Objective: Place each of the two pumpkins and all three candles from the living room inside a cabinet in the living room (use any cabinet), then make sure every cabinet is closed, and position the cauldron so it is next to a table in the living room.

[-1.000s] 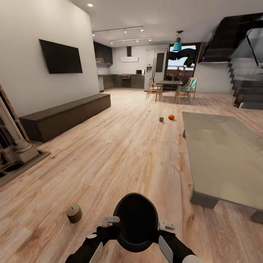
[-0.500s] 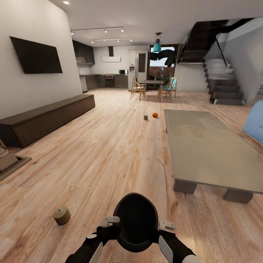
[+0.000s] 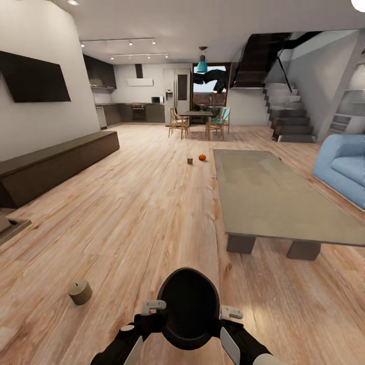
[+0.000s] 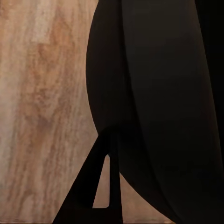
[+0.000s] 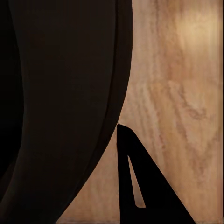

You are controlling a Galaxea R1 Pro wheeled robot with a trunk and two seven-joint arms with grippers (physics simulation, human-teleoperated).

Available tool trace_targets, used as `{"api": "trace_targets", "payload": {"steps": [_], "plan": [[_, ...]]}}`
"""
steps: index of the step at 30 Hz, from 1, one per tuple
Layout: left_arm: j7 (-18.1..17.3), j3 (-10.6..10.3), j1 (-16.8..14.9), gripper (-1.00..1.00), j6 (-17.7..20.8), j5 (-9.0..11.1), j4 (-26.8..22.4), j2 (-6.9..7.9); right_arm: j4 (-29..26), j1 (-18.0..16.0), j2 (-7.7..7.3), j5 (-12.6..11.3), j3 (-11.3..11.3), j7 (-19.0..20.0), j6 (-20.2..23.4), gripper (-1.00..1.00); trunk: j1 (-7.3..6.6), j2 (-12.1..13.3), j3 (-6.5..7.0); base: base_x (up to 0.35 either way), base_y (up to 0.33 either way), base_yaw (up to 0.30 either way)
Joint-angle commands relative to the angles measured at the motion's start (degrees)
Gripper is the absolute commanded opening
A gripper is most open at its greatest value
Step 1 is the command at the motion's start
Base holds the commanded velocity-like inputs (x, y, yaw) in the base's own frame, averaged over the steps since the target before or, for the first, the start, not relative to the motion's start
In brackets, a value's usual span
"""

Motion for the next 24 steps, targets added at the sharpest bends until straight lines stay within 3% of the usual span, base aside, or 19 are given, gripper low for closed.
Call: {"api": "trace_targets", "payload": {"steps": [1,8,24], "plan": [[-0.24,-0.62,0.00,-1.00,0.39,1.29,-0.03,0.07,-0.51,-0.05,-0.21,0.37,0.16,-0.28,-0.30,-1.00,-0.05,-0.03,-0.05,-0.312,0.000,-0.003],[-0.26,-0.58,0.00,-1.00,0.39,1.29,-0.03,0.07,-0.51,-0.05,-0.26,0.37,0.16,-0.28,-0.24,-1.00,-0.05,-0.03,0.01,-0.242,-0.045,-0.145],[-0.27,-0.55,0.00,-1.00,0.39,1.29,-0.03,0.07,-0.51,-0.05,-0.26,0.37,0.16,-0.28,-0.24,-1.00,-0.05,-0.03,0.36,-0.008,-0.005,-0.253]]}}
